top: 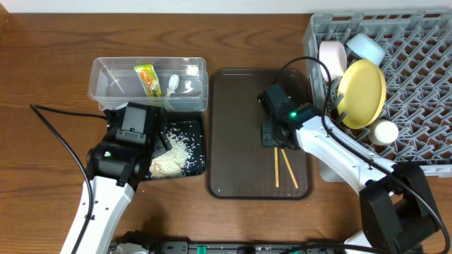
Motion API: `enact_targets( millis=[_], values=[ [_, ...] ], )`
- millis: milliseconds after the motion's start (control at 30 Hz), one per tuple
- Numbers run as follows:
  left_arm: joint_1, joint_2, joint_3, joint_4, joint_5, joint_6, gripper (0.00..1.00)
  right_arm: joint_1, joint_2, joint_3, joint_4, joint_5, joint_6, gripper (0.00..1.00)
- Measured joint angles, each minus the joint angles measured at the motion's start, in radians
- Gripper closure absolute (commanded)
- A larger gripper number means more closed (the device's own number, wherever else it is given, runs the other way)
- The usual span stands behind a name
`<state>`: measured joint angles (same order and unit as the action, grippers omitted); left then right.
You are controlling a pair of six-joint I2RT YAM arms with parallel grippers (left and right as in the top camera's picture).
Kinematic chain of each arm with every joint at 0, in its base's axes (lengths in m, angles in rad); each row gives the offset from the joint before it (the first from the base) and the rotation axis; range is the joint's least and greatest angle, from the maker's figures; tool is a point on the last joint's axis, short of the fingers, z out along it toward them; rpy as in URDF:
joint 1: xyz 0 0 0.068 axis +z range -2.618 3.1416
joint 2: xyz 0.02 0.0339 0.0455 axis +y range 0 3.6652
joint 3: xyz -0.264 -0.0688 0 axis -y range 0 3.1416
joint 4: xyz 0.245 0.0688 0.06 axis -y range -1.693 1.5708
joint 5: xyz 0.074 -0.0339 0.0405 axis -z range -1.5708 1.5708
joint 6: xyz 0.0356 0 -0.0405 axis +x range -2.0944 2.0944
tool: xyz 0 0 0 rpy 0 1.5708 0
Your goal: Sort waste into correct bins and load items into the dishwasher rack
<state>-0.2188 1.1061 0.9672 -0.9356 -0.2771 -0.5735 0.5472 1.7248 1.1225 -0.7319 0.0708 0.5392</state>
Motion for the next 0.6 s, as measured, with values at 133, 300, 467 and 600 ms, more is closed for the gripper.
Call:
enact_targets(
  millis=[133, 300, 467, 600],
  values=[
    [0.0, 0.0, 0.0, 0.0, 0.0, 0.0, 0.12, -0.006, -0.006, 0.017, -0.084, 0.001, -0.077, 0.99],
    [0.0, 0.0, 0.0, 0.0, 0.0, 0.0, 0.12, -0.102, -0.061, 0.146, -0.242, -0.006, -0.194, 0.99],
    [0.0, 0.0, 0.0, 0.0, 0.0, 0.0, 0.12, -0.242, -0.119, 0.314, -0.34, -0.006, -0.34, 0.99],
    [0.0, 0.0, 0.0, 0.0, 0.0, 0.0, 0.12, -0.333, -0.127, 0.338, -0.349, -0.006, -0.42, 0.99]
  ],
)
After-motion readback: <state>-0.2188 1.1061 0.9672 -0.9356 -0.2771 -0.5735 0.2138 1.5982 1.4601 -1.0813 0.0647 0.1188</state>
